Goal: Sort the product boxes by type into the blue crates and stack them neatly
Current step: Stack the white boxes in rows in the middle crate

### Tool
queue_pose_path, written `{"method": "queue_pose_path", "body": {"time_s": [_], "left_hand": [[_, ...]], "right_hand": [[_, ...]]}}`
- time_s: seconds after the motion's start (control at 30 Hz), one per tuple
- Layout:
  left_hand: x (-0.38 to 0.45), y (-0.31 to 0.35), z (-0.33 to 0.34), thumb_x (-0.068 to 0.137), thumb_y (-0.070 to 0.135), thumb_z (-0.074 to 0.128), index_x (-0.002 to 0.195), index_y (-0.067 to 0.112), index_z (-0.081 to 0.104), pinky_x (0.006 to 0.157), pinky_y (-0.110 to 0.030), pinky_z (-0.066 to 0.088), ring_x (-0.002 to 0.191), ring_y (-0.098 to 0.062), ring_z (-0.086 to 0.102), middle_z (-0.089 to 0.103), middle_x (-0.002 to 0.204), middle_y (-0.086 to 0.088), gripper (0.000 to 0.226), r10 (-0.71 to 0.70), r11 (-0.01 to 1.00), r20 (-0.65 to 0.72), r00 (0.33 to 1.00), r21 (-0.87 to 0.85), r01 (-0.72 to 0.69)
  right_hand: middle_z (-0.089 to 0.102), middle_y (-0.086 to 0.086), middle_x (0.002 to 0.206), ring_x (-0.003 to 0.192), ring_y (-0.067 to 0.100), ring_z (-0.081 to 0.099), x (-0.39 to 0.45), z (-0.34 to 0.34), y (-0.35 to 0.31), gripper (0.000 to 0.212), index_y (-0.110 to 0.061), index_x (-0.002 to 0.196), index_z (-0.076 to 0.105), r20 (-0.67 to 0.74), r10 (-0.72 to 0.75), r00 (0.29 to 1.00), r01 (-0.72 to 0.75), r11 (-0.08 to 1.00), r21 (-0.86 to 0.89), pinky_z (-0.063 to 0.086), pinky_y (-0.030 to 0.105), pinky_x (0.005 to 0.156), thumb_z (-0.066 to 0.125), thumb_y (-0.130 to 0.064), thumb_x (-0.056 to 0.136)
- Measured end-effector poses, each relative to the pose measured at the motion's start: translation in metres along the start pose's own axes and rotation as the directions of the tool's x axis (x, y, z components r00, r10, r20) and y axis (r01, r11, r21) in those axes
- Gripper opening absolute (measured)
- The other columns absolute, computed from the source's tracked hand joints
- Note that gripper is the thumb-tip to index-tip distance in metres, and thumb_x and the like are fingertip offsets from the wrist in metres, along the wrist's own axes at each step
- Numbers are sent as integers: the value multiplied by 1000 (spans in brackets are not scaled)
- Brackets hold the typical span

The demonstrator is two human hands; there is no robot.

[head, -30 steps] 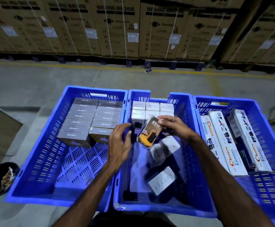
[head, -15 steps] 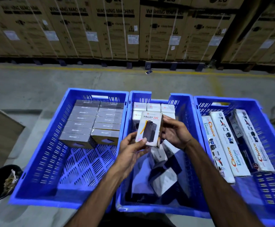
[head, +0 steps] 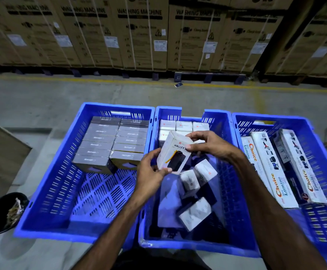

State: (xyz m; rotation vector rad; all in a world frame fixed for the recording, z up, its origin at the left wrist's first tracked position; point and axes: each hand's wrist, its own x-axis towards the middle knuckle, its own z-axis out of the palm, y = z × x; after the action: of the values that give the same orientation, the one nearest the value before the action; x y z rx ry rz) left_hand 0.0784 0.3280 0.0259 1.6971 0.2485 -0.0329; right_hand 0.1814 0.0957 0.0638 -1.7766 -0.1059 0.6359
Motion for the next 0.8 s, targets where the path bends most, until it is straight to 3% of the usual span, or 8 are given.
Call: {"method": "queue_pose_path", "body": {"time_s": [0.13, 0.27, 0.37, 0.47, 0.53, 0.63, 0.7, 0.8], "left_hand": [[1, -11, -3, 85, -4, 77, 146, 20, 57, 78, -20, 60, 74, -2, 73, 50, 137, 10, 69, 119, 959, -91, 989, 270, -90], [-8, -16, -5, 88, 1, 74, 133, 19, 66, 77, -23, 59, 75, 1, 67, 53, 121, 4, 49, 233, 914, -95, 968, 362, -185], [-9, -21, -8, 89, 3, 72, 121, 17, 71, 74, -26, 60, 74, -1, 66, 57, 112, 6, 35, 273, 888, -60, 960, 400, -227], [-6, -28, -12, 88, 3, 73, 109, 17, 75, 69, -15, 54, 73, 0, 65, 69, 99, 5, 26, 297, 857, -34, 954, 451, -250], [-3, -30, -16, 87, 5, 74, 107, 16, 77, 67, -12, 51, 74, 0, 65, 74, 92, 4, 22, 293, 848, -17, 956, 466, -252], [-2, -36, -21, 88, 7, 74, 105, 15, 78, 70, -26, 57, 76, -3, 67, 75, 89, 5, 18, 310, 847, 1, 951, 455, -276], [-5, -40, -23, 89, 8, 73, 105, 14, 77, 74, -31, 59, 79, -6, 68, 74, 92, 4, 18, 340, 839, 13, 940, 449, -309], [-9, -45, -22, 89, 8, 71, 105, 16, 75, 78, -36, 59, 83, -11, 69, 72, 96, 4, 18, 401, 794, 58, 914, 476, -378]], "right_hand": [[68, 9, 110, 86, 26, 73, 3, 3, 0, 45, -10, 117, 68, -77, 12, 997, -15, 999, -36, 60, 51, 90, 90, -11, 77], [59, 4, 83, 71, 20, 63, 20, 15, 18, 55, -14, 116, 64, -182, 41, 982, -79, 976, -204, 60, 49, 75, 94, -8, 71], [63, 2, 63, 53, 20, 62, 37, 37, 34, 58, -11, 121, 56, -143, 74, 987, -109, 961, -254, 54, 41, 56, 90, -5, 75], [64, 1, 62, 44, 17, 62, 51, 59, 52, 56, -16, 120, 51, -187, 62, 980, -110, 960, -259, 49, 32, 42, 88, -5, 78], [64, -3, 65, 46, 21, 66, 60, 68, 62, 57, -18, 117, 52, -239, 36, 970, -105, 954, -282, 54, 39, 45, 89, -8, 76], [66, -4, 75, 68, 29, 71, 69, 75, 70, 62, -18, 120, 53, -297, 1, 955, -116, 922, -370, 60, 45, 63, 92, -19, 71], [66, 1, 83, 81, 28, 69, 73, 78, 72, 65, -19, 121, 54, -322, -25, 946, -114, 907, -405, 56, 40, 71, 93, -25, 69], [65, 3, 80, 77, 24, 63, 78, 83, 75, 65, -17, 125, 53, -324, -38, 945, -102, 909, -404, 45, 31, 68, 92, -22, 72]]}}
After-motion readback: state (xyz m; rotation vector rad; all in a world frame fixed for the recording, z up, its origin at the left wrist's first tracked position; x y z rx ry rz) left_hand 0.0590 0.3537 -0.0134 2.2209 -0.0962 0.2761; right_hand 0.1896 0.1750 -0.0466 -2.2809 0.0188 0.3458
